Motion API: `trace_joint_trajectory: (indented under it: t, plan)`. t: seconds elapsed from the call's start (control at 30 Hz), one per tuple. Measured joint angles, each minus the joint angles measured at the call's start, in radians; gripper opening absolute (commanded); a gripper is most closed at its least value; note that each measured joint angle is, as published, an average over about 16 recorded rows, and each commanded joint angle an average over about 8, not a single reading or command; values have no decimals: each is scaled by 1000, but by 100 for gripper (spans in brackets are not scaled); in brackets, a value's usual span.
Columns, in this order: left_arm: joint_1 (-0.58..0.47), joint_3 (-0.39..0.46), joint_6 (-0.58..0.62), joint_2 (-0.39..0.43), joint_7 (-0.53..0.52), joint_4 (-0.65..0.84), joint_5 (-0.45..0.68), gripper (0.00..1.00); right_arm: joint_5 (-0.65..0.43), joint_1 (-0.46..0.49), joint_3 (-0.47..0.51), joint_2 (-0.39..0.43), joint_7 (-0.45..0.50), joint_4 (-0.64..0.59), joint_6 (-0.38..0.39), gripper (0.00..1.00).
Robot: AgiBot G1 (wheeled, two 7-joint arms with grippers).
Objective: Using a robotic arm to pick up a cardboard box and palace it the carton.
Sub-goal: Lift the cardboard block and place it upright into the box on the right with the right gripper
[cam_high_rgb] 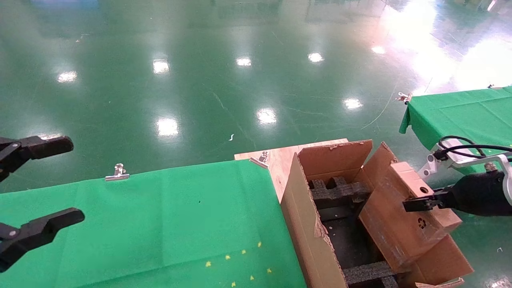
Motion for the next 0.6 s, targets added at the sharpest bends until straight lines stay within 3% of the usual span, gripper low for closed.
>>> trace_joint_trajectory:
  t: [0.6]
  plan:
    - [0, 0, 0, 0, 0, 0, 0, 100, -150, -54, -38, -59, 153, 1, 117, 0]
